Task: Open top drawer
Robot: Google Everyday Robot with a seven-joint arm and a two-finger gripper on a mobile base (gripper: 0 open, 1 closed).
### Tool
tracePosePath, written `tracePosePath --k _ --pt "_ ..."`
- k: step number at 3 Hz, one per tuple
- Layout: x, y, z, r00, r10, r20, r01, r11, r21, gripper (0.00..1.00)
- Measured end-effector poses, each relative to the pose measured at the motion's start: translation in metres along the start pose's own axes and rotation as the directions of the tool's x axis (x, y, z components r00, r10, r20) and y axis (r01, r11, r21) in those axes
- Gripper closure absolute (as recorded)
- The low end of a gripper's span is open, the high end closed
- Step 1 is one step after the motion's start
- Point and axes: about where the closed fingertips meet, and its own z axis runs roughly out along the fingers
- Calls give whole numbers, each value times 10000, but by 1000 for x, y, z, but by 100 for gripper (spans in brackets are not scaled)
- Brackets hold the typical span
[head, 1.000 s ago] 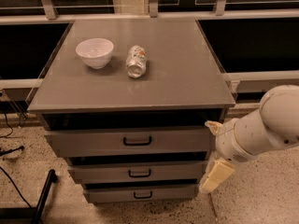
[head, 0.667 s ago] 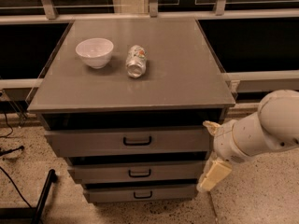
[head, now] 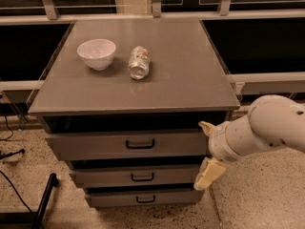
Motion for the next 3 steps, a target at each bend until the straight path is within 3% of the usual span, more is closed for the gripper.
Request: tracePosePath --k 1,3 --pt "1 -9 14 9977 -480 -474 475 9988 -121 0" --pt "14 -26 39 9741 -1468 -1720 1397 9888 -527 0"
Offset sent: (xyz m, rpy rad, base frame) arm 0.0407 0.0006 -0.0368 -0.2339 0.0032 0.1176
